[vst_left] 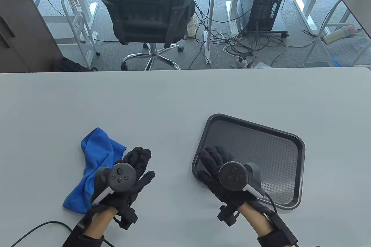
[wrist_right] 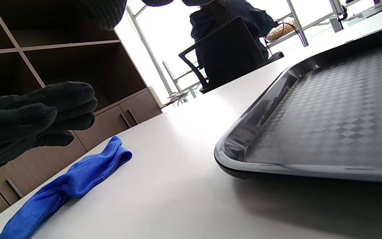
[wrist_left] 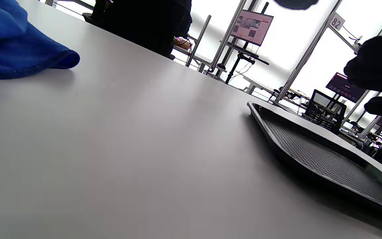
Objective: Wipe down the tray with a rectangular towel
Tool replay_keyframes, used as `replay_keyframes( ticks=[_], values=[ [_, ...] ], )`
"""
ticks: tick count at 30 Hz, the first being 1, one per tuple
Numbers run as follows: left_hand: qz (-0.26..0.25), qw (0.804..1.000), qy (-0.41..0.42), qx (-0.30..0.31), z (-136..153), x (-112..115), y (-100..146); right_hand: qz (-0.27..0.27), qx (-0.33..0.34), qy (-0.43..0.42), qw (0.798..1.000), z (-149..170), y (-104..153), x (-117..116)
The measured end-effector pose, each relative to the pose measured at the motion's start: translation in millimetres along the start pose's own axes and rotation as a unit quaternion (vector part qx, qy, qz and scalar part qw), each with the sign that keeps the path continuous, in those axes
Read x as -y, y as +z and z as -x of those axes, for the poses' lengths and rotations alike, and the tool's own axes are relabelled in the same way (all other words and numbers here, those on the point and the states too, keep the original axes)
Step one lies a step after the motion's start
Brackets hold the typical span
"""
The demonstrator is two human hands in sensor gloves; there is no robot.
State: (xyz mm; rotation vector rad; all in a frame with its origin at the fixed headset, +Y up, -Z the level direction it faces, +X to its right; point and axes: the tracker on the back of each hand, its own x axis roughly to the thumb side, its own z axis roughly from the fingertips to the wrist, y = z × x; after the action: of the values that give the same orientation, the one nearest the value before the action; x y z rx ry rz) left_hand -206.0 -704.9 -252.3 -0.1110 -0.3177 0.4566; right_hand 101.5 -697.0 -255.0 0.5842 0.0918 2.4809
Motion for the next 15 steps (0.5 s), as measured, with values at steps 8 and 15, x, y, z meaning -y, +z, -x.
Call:
replay_keyframes(
  ticks=[8,15],
  values=[
    [0.003,1.000,-0.001,0.001,-0.6,1.4,-0.2,-0.008,-0.006,-0.005,1.000,1.2,-0.1,-1.8],
    [0.010,1.000,-0.002,0.000,-1.1,3.4,-0.7,-0.004,-0.015,-0.005,1.000,4.0,-0.6,0.3]
  ],
)
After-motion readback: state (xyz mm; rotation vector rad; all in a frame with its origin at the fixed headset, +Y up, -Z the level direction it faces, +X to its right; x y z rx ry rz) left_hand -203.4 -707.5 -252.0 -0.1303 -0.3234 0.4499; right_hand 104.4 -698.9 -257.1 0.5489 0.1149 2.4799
